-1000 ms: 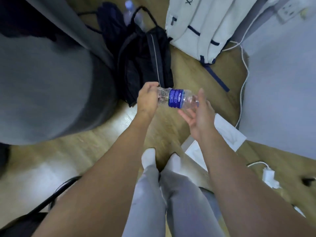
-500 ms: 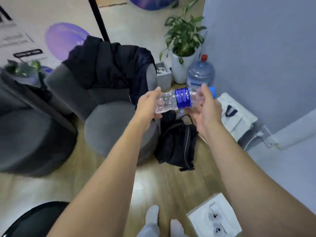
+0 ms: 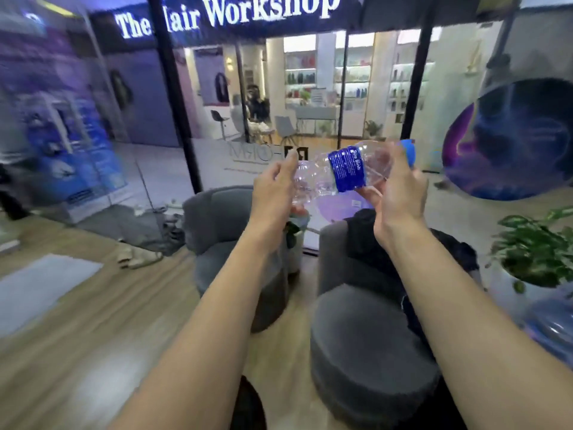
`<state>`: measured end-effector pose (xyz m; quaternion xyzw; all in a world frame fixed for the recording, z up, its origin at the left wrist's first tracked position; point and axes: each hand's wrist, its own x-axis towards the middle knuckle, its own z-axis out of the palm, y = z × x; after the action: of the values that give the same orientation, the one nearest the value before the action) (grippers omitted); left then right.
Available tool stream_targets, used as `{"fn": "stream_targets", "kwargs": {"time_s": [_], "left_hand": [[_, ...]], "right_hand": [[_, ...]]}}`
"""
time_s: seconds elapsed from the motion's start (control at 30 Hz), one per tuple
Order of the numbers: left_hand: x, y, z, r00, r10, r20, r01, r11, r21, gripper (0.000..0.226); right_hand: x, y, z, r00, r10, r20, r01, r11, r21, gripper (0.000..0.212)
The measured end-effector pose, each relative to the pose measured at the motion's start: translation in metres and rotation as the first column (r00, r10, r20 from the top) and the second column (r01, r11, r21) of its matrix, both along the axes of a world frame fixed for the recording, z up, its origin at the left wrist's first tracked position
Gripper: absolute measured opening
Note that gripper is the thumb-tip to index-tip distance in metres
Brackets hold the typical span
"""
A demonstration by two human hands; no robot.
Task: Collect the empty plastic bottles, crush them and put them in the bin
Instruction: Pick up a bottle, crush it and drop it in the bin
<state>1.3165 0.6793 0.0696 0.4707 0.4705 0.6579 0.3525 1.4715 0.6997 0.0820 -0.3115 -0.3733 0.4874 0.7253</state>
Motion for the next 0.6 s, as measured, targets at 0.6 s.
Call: {"fn": "stream_targets", "kwargs": {"time_s": [0.6], "left_hand": [[-0.486, -0.295, 0.010, 0.647, 0.759, 0.080, -0.761, 0.648, 0.011, 0.047]], "right_hand": [[-0.568, -0.186, 0.027, 0.621, 0.774, 0.127, -0.781, 0.624, 0.022, 0.042]]}}
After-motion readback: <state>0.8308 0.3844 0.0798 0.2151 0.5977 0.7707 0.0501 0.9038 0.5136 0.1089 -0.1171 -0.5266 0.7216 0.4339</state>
